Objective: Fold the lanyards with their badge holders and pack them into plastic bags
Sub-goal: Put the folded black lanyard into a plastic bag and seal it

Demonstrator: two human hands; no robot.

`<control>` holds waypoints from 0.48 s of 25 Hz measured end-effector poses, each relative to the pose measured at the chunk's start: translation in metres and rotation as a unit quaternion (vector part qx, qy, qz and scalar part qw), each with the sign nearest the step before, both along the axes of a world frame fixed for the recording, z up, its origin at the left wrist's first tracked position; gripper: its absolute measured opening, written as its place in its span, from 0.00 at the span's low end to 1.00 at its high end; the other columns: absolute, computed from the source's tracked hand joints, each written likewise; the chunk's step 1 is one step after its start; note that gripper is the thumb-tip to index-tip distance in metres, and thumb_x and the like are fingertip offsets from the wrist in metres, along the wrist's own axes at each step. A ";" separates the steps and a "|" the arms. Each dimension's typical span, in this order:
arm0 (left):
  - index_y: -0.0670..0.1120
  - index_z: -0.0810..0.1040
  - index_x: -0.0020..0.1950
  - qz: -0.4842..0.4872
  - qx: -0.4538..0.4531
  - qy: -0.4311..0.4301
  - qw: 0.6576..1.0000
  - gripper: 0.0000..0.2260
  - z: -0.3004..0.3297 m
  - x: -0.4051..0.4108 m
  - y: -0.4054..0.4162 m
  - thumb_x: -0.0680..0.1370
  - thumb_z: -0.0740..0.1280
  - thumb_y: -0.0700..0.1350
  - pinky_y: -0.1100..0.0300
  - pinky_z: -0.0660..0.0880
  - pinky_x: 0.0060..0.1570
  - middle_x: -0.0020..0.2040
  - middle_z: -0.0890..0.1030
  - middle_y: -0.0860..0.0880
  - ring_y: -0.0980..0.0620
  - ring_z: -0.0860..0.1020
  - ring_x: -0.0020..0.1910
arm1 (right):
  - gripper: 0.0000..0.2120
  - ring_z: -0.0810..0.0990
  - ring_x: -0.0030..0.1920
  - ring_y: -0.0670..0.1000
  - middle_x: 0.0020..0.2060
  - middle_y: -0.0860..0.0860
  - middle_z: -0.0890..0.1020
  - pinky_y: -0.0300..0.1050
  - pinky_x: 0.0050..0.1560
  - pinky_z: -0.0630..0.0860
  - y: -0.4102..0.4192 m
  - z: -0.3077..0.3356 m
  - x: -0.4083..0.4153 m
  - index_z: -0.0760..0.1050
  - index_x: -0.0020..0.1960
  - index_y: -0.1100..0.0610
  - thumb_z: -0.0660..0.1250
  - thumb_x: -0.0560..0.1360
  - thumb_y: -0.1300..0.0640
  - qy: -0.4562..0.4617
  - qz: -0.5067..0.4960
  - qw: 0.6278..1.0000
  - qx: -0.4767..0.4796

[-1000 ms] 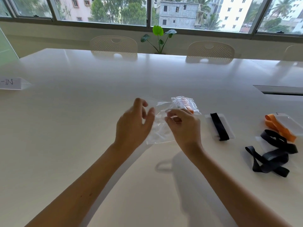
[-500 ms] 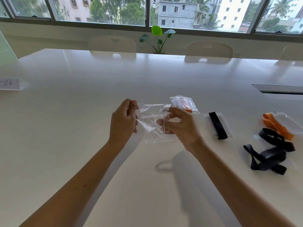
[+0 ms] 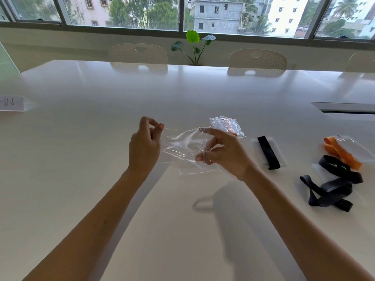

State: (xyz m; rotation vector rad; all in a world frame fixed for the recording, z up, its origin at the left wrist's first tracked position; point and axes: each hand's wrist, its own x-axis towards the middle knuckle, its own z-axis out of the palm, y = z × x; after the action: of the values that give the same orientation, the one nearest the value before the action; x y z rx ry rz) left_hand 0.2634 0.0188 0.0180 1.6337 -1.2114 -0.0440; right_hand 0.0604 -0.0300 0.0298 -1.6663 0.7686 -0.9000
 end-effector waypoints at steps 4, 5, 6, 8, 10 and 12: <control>0.44 0.70 0.63 -0.104 0.018 -0.107 0.989 0.23 0.015 0.006 0.002 0.74 0.69 0.56 0.57 0.67 0.55 0.59 0.75 0.46 0.48 0.73 0.59 | 0.30 0.78 0.27 0.50 0.31 0.52 0.77 0.43 0.32 0.77 0.001 -0.002 -0.002 0.76 0.54 0.48 0.81 0.56 0.66 0.047 -0.002 0.999 -0.023; 0.48 0.66 0.69 -0.175 0.072 -0.150 0.970 0.33 0.018 0.004 0.004 0.70 0.69 0.63 0.55 0.62 0.61 0.67 0.70 0.48 0.51 0.65 0.67 | 0.30 0.78 0.27 0.50 0.31 0.51 0.77 0.44 0.31 0.78 0.002 -0.002 -0.002 0.75 0.52 0.46 0.81 0.56 0.65 0.062 0.000 0.997 -0.034; 0.52 0.59 0.73 -0.236 0.134 -0.193 0.943 0.43 0.020 -0.003 0.005 0.65 0.68 0.69 0.53 0.55 0.65 0.73 0.62 0.51 0.56 0.56 0.72 | 0.31 0.78 0.28 0.50 0.31 0.49 0.76 0.44 0.31 0.78 0.002 -0.002 -0.002 0.75 0.52 0.43 0.81 0.56 0.64 0.079 0.005 0.996 -0.047; 0.55 0.45 0.76 -0.293 0.214 -0.264 0.893 0.55 0.018 -0.019 0.007 0.58 0.65 0.76 0.54 0.45 0.67 0.77 0.51 0.55 0.60 0.45 0.74 | 0.32 0.78 0.28 0.48 0.30 0.47 0.76 0.43 0.30 0.79 0.001 -0.002 -0.003 0.74 0.53 0.41 0.81 0.56 0.63 0.101 0.020 0.992 -0.074; 0.53 0.43 0.77 -0.281 0.213 -0.310 0.883 0.54 0.013 -0.033 0.005 0.61 0.65 0.75 0.56 0.44 0.66 0.77 0.53 0.54 0.56 0.49 0.75 | 0.32 0.79 0.27 0.46 0.30 0.46 0.77 0.38 0.30 0.77 0.001 -0.002 -0.007 0.74 0.55 0.42 0.80 0.58 0.64 0.120 0.027 0.987 -0.105; 0.51 0.50 0.76 -0.253 0.168 -0.337 0.891 0.49 0.013 -0.041 0.003 0.65 0.66 0.72 0.55 0.48 0.65 0.73 0.61 0.54 0.53 0.59 0.73 | 0.31 0.79 0.28 0.44 0.31 0.47 0.77 0.36 0.32 0.76 0.001 -0.001 -0.010 0.74 0.58 0.45 0.79 0.60 0.63 0.148 0.013 0.980 -0.133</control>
State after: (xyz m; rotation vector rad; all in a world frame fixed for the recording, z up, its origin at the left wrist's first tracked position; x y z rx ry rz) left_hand 0.2228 0.0214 0.0313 1.6264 -2.2586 -0.0111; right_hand 0.0505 -0.0290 0.0286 -2.0747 0.8519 -0.7705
